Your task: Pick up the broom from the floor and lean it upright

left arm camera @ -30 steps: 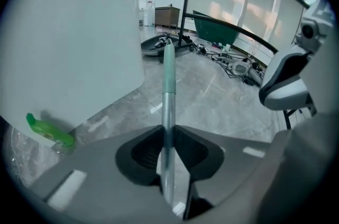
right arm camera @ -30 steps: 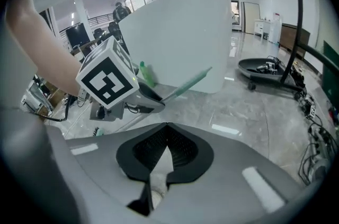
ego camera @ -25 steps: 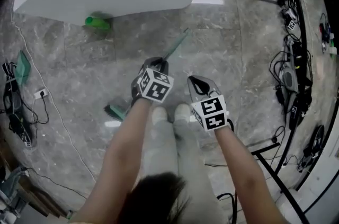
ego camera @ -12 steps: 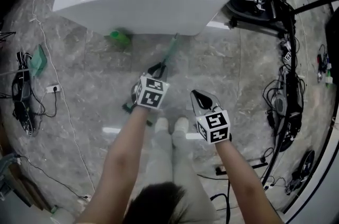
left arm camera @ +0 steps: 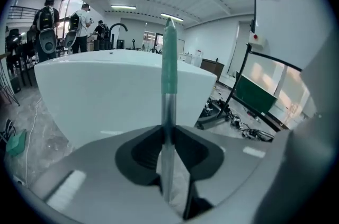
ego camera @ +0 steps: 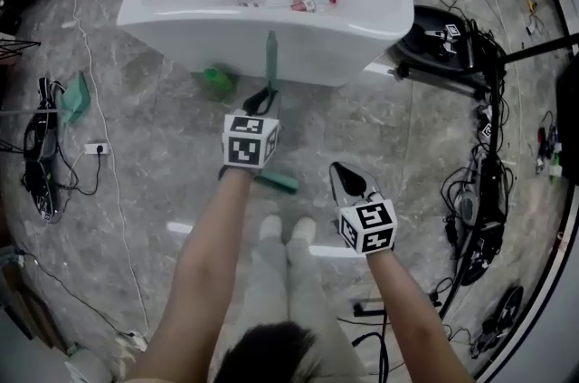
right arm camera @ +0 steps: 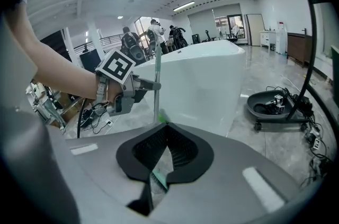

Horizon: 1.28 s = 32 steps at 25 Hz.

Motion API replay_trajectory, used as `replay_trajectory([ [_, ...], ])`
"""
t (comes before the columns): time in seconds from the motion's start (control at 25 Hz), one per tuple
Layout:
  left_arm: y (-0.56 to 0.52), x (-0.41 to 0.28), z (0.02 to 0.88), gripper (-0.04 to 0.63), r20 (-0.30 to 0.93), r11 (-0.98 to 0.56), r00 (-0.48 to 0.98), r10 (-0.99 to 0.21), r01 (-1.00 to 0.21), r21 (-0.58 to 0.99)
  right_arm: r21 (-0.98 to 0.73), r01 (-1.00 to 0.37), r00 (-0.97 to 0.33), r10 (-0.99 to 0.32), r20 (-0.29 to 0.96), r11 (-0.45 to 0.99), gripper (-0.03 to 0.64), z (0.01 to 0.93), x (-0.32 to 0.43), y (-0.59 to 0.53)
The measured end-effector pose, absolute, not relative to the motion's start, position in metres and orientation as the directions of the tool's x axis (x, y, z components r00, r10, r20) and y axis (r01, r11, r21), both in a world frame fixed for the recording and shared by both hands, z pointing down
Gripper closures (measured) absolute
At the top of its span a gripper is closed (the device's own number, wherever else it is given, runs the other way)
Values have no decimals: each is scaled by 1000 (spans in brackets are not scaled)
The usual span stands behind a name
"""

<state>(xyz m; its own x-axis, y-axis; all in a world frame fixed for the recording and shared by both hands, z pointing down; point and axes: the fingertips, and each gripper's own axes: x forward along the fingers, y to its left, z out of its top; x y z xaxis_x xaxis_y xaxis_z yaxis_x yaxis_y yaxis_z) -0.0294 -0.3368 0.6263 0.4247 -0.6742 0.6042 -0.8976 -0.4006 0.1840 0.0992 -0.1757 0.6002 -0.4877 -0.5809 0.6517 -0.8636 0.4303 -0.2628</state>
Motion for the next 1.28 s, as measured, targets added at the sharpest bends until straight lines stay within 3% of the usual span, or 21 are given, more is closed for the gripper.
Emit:
replay_trajectory([
  [0.68, -417, -24, 610, 517, 554, -345, 451, -700, -893, 291, -156, -828, -530, -663, 528, 538, 615, 543, 56, -253],
  [1.04, -435, -25, 618, 520, 578, -326, 417, -701, -909, 260, -134, -809, -559, -678, 477, 572, 615, 520, 46, -254],
  [1.28, -434, -19, 620, 390, 581, -364, 429, -692, -902, 232, -130, -816, -550, -687, 475, 563, 615, 521, 49, -257],
])
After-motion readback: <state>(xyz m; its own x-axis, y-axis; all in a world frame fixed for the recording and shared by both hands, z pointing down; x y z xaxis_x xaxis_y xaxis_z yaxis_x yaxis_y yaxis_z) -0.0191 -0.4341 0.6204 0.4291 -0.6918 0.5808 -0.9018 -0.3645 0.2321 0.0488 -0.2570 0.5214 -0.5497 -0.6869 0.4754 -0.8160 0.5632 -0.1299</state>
